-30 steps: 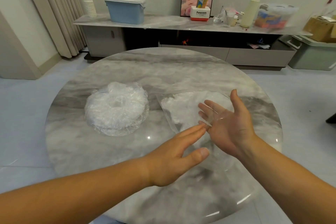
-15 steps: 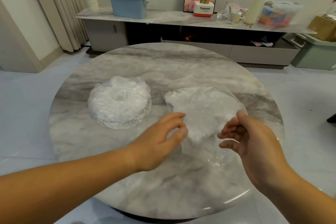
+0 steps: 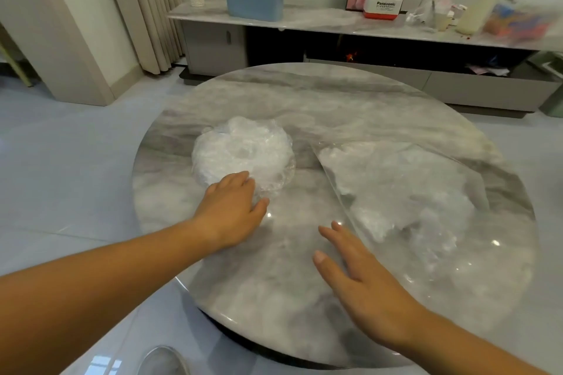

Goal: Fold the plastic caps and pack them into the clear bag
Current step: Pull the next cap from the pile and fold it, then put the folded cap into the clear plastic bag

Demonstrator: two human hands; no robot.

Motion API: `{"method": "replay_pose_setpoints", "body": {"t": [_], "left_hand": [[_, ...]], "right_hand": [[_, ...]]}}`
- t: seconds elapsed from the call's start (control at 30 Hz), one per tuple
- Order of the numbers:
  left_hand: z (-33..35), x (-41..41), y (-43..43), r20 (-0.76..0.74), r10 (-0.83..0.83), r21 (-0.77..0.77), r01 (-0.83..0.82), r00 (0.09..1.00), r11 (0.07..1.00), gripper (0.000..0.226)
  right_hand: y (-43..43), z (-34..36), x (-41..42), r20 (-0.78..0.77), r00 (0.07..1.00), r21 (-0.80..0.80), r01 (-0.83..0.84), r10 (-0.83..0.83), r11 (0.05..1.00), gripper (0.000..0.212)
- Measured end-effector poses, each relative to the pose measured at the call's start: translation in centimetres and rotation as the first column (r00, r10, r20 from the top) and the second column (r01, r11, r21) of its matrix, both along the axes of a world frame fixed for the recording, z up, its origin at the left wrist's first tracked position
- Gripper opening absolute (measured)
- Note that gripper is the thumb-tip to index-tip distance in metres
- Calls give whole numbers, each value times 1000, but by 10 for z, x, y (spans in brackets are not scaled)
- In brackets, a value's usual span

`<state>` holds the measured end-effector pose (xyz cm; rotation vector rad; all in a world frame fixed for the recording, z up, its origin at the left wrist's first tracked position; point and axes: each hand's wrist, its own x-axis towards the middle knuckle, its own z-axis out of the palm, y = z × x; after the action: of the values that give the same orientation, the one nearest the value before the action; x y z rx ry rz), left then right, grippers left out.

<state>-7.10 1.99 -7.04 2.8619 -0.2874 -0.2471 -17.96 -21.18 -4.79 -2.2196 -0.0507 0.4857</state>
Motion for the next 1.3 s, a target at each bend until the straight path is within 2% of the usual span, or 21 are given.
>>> {"method": "replay_pose_setpoints", "body": {"t": [0.07,0.17,0.33,0.4,0.5,0.53,0.6,0.7,0.8,0.87,1.03,1.1,1.2,1.3], "left_hand": [[4,1,5,63,-8,-58,11,998,998,43],[8,0,11,109,-21,-124,34,994,992,48],[9,-6,16,61,-40,-223,53,997,973,53],[6,-6,17,65,-40,-191,52,997,980,49],[6,-5,16,104,-59,-71,67,993,995,60],[6,-5,15,93,-61,-53,66,994,996,56],[4,-6,12,72,-86,-23,88,994,996,47],[1,-6,10,48,-127,30,126,991,992,49],[2,-6,7,64,-119,57,116,991,992,71],[3,-6,5,95,-87,25,85,992,996,82],[3,-4,5,83,9,-142,3,997,990,80],[5,-4,8,130,14,-172,9,991,985,78],[11,-9,12,278,-51,-189,107,959,976,74],[16,-28,16,397,-261,-93,321,880,942,64]], "right_hand": [[-5,-5,1,21,999,-12,45,-45,999,69],[-10,-8,3,82,994,0,78,-78,997,73],[-18,-13,11,126,984,-23,131,-127,991,71],[-23,-14,17,141,977,-30,166,-160,986,71],[-30,-14,24,184,960,-26,220,-212,975,70],[-31,-15,26,192,957,-34,230,-219,973,69],[-33,-15,28,195,958,-58,226,-212,972,65],[-32,-15,24,202,967,-94,177,-156,980,57],[-29,-17,20,202,974,-123,130,-103,984,57],[-28,-17,19,201,976,-139,115,-85,984,57],[-28,-15,20,209,976,-153,91,-58,984,55],[-27,-15,21,227,973,-155,84,-48,984,55],[-27,-13,19,266,964,-114,51,-19,992,61],[-31,-9,15,391,915,-144,-43,97,989,61]]}}
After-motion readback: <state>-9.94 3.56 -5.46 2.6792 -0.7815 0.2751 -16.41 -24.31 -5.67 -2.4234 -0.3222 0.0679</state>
